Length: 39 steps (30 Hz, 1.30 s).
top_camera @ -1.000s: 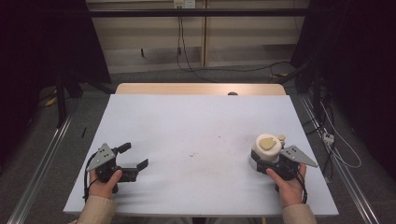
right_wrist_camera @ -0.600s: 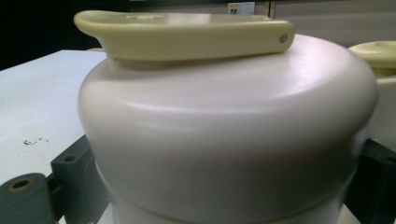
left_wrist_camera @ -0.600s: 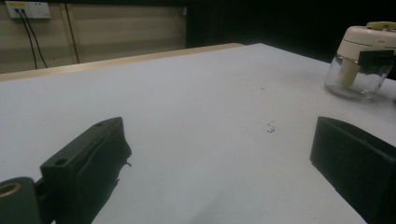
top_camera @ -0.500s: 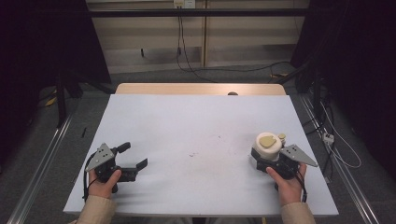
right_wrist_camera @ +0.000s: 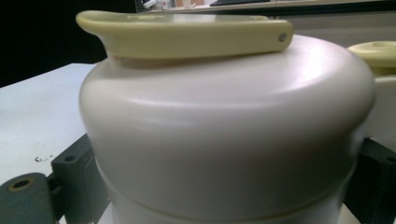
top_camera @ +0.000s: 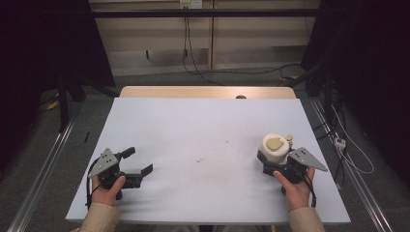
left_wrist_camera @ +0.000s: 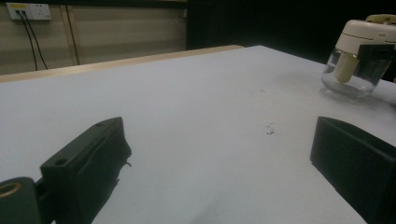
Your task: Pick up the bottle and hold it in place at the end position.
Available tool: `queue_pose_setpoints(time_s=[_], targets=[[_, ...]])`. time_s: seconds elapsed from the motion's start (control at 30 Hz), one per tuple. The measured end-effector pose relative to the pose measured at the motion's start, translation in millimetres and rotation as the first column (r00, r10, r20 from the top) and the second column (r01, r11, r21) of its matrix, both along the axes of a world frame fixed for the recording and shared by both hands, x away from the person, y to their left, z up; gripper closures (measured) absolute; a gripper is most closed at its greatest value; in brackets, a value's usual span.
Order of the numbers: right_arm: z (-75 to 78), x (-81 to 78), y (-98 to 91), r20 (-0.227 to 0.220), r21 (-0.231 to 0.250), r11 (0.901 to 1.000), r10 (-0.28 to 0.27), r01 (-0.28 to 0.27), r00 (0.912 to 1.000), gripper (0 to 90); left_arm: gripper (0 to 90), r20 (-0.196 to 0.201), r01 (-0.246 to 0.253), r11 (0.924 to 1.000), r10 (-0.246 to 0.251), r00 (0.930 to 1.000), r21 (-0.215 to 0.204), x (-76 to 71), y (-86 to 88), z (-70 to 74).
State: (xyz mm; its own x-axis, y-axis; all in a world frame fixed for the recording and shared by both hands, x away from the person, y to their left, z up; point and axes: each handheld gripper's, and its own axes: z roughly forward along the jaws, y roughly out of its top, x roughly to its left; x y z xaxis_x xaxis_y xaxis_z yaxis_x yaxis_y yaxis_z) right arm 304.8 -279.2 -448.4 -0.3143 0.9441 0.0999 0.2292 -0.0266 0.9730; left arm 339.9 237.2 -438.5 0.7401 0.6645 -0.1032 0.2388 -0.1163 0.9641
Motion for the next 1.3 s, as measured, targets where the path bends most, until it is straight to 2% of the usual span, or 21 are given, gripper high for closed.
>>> queue_pose_setpoints(time_s=[0.37,0.6,1.3], targets=[[4.2,6.5,10.3,0.019,0.002,0.9998,0.022,-0.022,0.9996,6.9,3.4,0.001,0.000,1.0000,0.000,1.0000,-0.001,-0.1,-0.1,0.0],[6.7,10.1,17.6,0.028,-0.015,0.9993,0.036,-0.035,0.9990,6.9,3.4,-0.002,0.001,1.0000,-0.002,1.0000,-0.002,-0.1,-0.5,-0.3],[10.5,21.1,34.3,0.030,-0.026,0.9972,0.071,-0.071,0.9970,7.0,3.4,0.002,0.005,1.0000,-0.005,1.0000,-0.006,-0.2,-0.3,-0.3]])
